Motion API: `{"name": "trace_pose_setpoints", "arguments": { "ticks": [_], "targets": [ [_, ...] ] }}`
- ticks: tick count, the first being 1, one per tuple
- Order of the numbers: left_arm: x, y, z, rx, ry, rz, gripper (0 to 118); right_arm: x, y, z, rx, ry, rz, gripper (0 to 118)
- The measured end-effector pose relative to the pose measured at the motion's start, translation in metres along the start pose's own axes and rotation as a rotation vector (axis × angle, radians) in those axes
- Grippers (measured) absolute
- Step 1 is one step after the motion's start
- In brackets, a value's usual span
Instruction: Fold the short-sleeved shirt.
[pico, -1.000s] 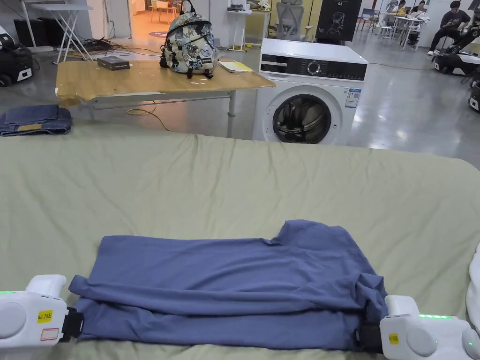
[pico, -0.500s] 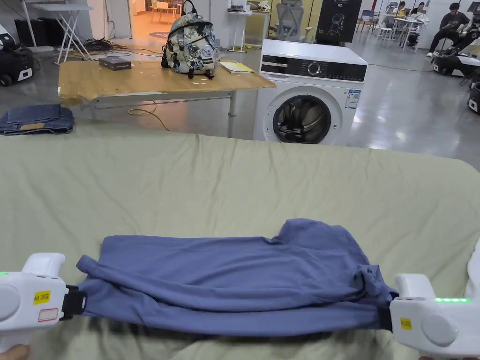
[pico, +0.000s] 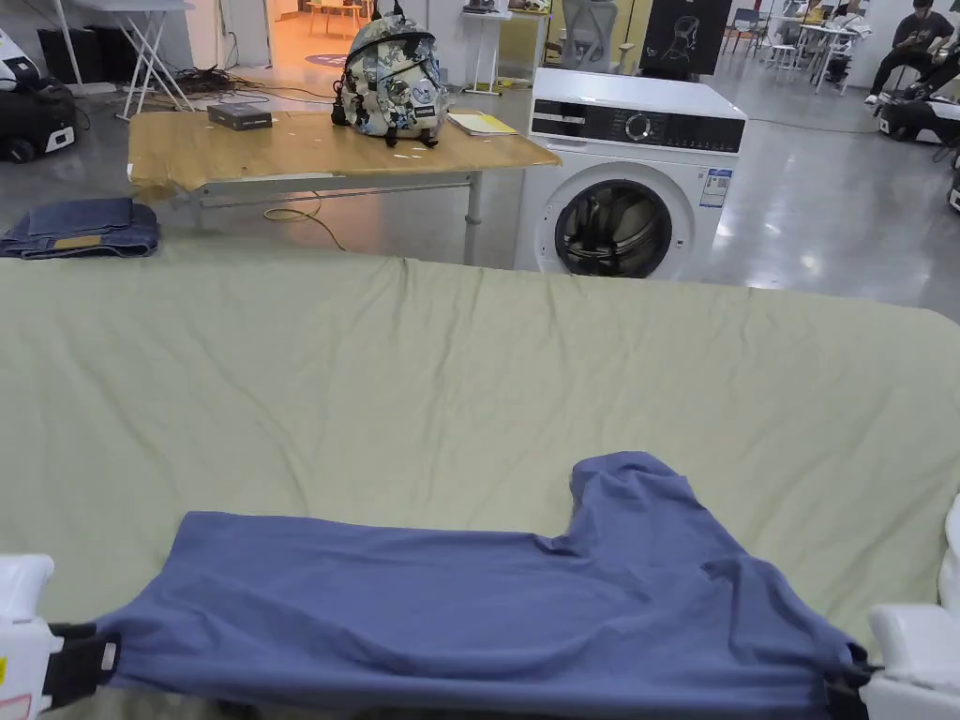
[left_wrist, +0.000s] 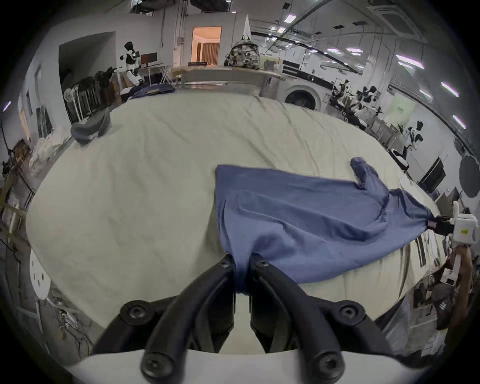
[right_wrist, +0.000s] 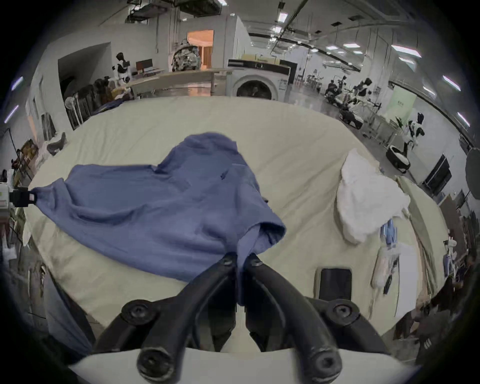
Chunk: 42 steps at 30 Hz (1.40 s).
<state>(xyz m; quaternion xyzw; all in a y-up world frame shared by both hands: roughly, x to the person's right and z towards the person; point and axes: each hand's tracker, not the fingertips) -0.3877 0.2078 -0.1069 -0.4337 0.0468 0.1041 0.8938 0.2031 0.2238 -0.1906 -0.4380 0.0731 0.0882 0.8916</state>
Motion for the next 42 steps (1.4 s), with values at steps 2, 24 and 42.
{"name": "trace_pose_setpoints", "arguments": {
  "ticks": [2,24,42],
  "targets": [
    [0.000,-0.021,-0.003,-0.028,0.012,0.009,3,-0.006,-0.021,-0.006,-0.056,-0.012,0.016,2],
    [0.008,-0.032,-0.014,0.004,-0.002,0.059,57,-0.014,-0.035,-0.024,0.038,-0.079,-0.045,89],
    [0.063,0.056,-0.009,0.409,0.103,-0.083,0,-0.102,0.047,-0.016,0.534,0.009,-0.086,0]
  ]
}}
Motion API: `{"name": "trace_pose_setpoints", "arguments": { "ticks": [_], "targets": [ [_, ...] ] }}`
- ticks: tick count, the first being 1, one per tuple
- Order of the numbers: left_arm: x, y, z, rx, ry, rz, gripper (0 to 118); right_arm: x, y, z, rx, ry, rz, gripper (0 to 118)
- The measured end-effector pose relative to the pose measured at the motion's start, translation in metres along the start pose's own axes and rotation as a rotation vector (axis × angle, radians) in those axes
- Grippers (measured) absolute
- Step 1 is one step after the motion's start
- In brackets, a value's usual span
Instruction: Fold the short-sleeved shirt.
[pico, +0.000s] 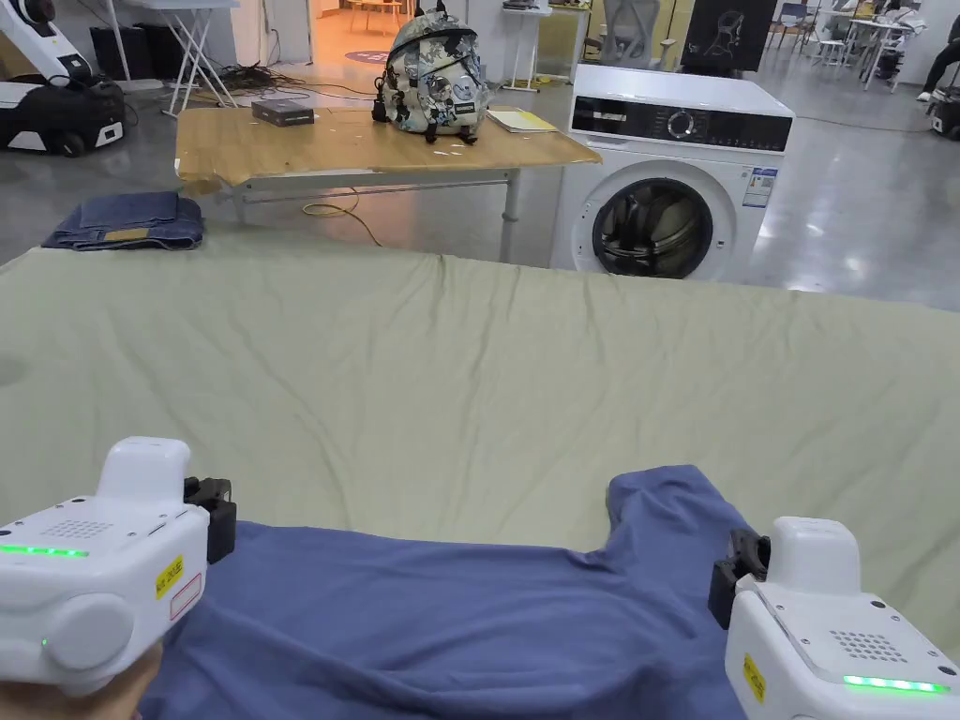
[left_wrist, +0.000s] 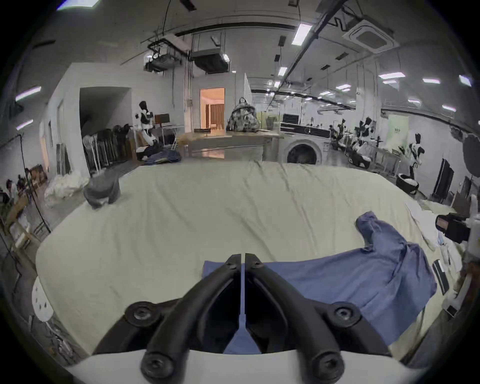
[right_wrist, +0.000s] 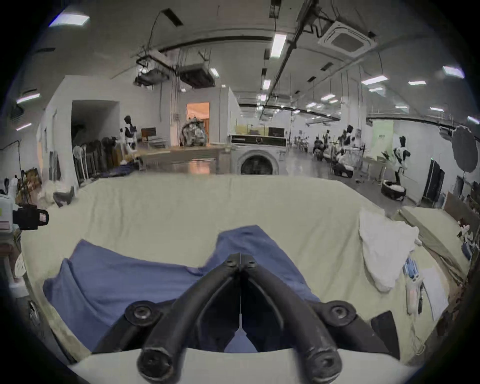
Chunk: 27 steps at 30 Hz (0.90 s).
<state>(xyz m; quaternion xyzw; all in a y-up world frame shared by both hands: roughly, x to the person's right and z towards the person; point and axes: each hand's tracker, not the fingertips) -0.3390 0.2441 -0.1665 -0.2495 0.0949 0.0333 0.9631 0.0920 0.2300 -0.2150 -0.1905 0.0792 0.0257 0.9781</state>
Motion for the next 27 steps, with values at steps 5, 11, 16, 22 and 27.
{"name": "trace_pose_setpoints", "arguments": {
  "ticks": [5,11,16,22,27],
  "targets": [
    [-0.029,0.018,-0.054,-0.160,0.014,0.038,0,-0.011,0.002,-0.013,-0.021,0.027,-0.003,0],
    [-0.069,0.034,-0.140,-0.486,-0.065,0.135,0,-0.010,-0.001,-0.029,-0.071,0.030,0.022,0],
    [-0.069,0.036,-0.177,-0.646,-0.057,0.105,20,-0.001,-0.010,-0.041,-0.118,0.012,0.033,0],
    [-0.056,0.024,-0.201,-0.724,-0.033,0.087,64,0.006,-0.020,-0.052,-0.168,-0.008,0.049,0],
    [-0.032,0.014,-0.197,-0.695,0.053,-0.003,49,0.010,-0.029,-0.059,-0.210,-0.016,0.051,0]
  ]
}}
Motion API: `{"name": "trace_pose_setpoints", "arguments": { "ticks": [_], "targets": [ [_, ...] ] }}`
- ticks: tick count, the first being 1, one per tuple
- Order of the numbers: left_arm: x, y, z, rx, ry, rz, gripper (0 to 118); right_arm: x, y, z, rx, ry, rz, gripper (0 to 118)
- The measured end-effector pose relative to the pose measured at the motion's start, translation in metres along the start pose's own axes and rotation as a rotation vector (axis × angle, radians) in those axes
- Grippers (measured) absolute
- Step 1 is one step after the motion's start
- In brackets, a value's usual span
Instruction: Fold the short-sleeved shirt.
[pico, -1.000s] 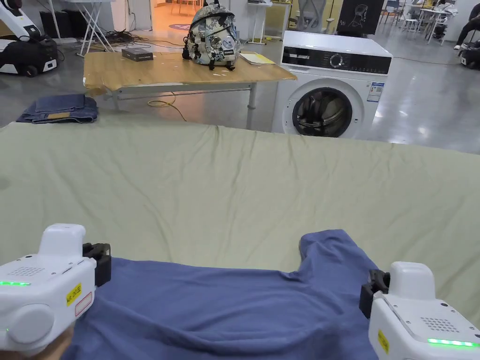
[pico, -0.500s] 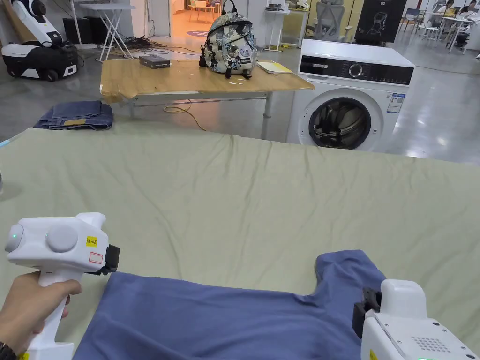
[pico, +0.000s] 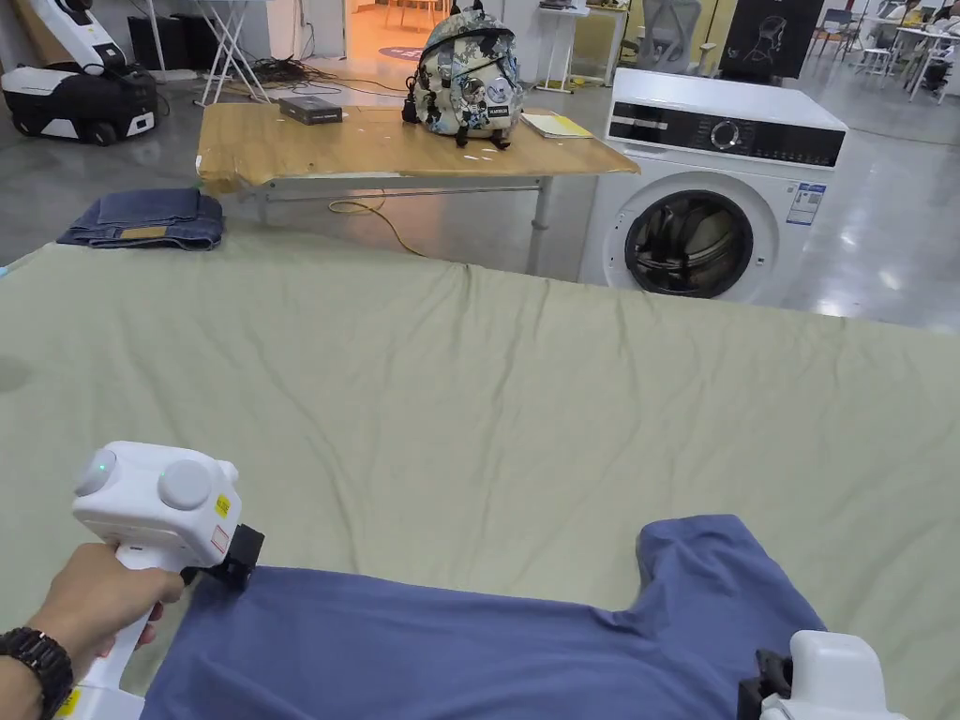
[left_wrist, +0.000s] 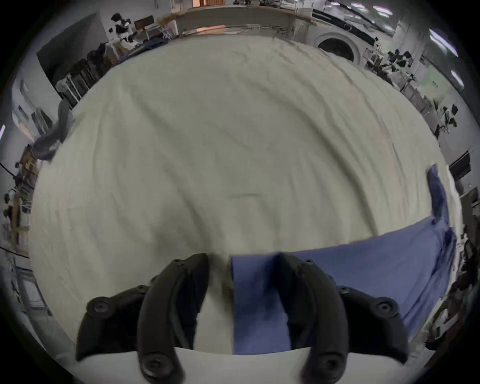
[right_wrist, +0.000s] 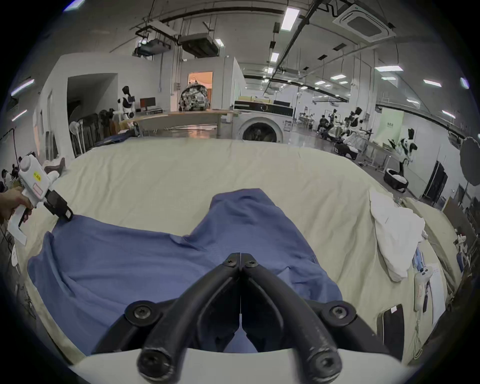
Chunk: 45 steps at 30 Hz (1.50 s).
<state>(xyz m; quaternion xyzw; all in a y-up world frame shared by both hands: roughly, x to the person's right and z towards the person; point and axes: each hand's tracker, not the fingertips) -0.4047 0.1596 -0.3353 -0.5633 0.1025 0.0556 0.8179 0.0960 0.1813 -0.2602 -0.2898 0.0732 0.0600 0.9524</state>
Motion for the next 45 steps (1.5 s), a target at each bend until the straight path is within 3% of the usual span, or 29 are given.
{"name": "trace_pose_setpoints", "arguments": {
  "ticks": [1,2,3,6,13,14,16,19,20,21,28,29,30,32,34,35,45],
  "targets": [
    [-0.001,0.002,-0.001,0.025,-0.018,-0.019,34,0.001,-0.001,-0.001,-0.006,-0.001,-0.001,0],
    [0.002,0.000,0.000,0.040,-0.041,-0.043,12,0.002,-0.001,-0.003,-0.012,-0.002,-0.003,0],
    [0.005,-0.002,0.000,0.036,-0.055,-0.048,0,0.003,-0.001,-0.004,-0.019,-0.004,-0.005,0],
    [0.006,-0.009,0.005,0.077,-0.026,-0.070,0,0.009,0.005,-0.010,-0.034,-0.005,-0.013,0],
    [-0.007,-0.027,0.042,0.223,-0.117,0.001,0,0.045,0.050,-0.046,-0.086,-0.016,-0.033,2],
    [-0.008,-0.030,0.046,0.229,-0.121,0.005,0,0.052,0.059,-0.058,-0.121,-0.016,-0.032,11],
    [-0.012,-0.034,0.054,0.247,-0.119,0.013,0,0.063,0.075,-0.082,-0.159,-0.016,-0.033,54],
    [-0.018,-0.038,0.060,0.258,-0.133,0.026,0,0.079,0.089,-0.125,-0.264,-0.009,0.006,71],
    [-0.019,-0.039,0.061,0.260,-0.136,0.029,0,0.084,0.092,-0.140,-0.305,0.012,0.013,82],
    [-0.020,-0.039,0.061,0.263,-0.143,0.035,0,0.088,0.093,-0.152,-0.332,0.003,0.008,83],
    [-0.019,-0.045,0.060,0.264,-0.145,0.048,0,0.107,0.075,-0.209,-0.520,0.034,-0.023,83],
    [-0.018,-0.046,0.060,0.263,-0.143,0.046,0,0.108,0.072,-0.210,-0.516,0.035,-0.024,77],
    [-0.018,-0.046,0.060,0.263,-0.139,0.046,0,0.107,0.072,-0.208,-0.500,0.028,-0.025,66],
    [-0.018,-0.047,0.060,0.265,-0.138,0.049,0,0.103,0.074,-0.201,-0.484,0.022,-0.033,56],
    [-0.018,-0.047,0.059,0.269,-0.138,0.051,0,0.100,0.074,-0.195,-0.446,0.027,-0.002,8],
    [-0.018,-0.046,0.058,0.267,-0.136,0.053,0,0.098,0.075,-0.192,-0.441,0.024,0.030,0],
    [-0.027,-0.056,0.080,0.314,-0.164,0.061,0,0.106,0.088,-0.104,-0.312,-0.004,-0.031,0]
  ]
}}
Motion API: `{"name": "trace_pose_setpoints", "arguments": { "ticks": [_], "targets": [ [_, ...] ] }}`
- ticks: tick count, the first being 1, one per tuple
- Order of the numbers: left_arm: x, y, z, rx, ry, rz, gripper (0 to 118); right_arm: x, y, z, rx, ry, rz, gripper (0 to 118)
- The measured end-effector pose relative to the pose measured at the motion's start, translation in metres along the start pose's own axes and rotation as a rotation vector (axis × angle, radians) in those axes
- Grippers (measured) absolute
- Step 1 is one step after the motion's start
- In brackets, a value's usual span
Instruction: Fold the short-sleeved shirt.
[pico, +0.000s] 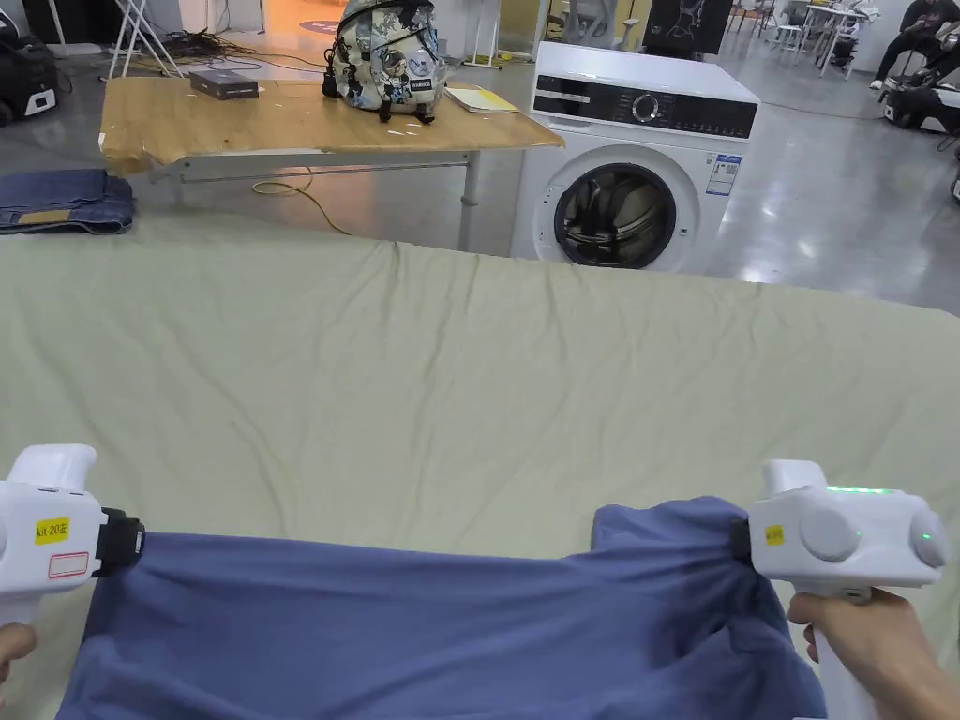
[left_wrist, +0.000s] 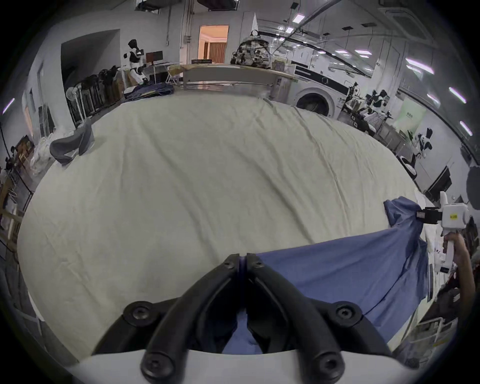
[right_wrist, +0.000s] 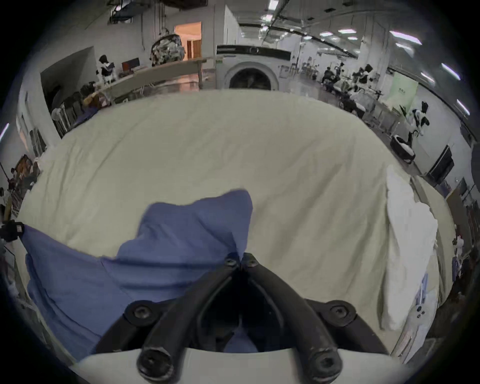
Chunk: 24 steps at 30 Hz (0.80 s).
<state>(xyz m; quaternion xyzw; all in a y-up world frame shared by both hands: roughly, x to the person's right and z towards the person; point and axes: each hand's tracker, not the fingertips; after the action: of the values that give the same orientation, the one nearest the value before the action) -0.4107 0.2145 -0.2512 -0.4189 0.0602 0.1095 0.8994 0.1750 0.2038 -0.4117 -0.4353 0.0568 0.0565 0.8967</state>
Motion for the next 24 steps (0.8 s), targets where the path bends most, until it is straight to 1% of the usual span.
{"name": "trace_pose_setpoints", "arguments": {
  "ticks": [7,11,13,18,21,24],
  "targets": [
    [-0.012,-0.015,0.041,0.050,-0.038,-0.008,0,0.009,-0.035,0.088,0.083,0.008,-0.019,0],
    [-0.016,-0.031,0.064,0.063,-0.068,-0.014,0,0.011,-0.061,0.126,0.106,0.012,-0.004,0],
    [-0.031,-0.038,0.063,0.059,-0.073,-0.036,0,0.010,-0.077,0.144,0.107,0.010,0.008,0],
    [-0.046,-0.071,0.076,0.053,-0.077,-0.040,0,0.012,-0.118,0.165,0.089,0.009,0.018,0],
    [-0.045,-0.096,0.077,0.024,-0.078,-0.053,0,0.011,-0.144,0.170,0.039,-0.004,0.034,0],
    [-0.044,-0.119,0.076,-0.009,-0.075,-0.076,0,0.013,-0.170,0.164,-0.021,-0.004,0.029,0]
  ]
}}
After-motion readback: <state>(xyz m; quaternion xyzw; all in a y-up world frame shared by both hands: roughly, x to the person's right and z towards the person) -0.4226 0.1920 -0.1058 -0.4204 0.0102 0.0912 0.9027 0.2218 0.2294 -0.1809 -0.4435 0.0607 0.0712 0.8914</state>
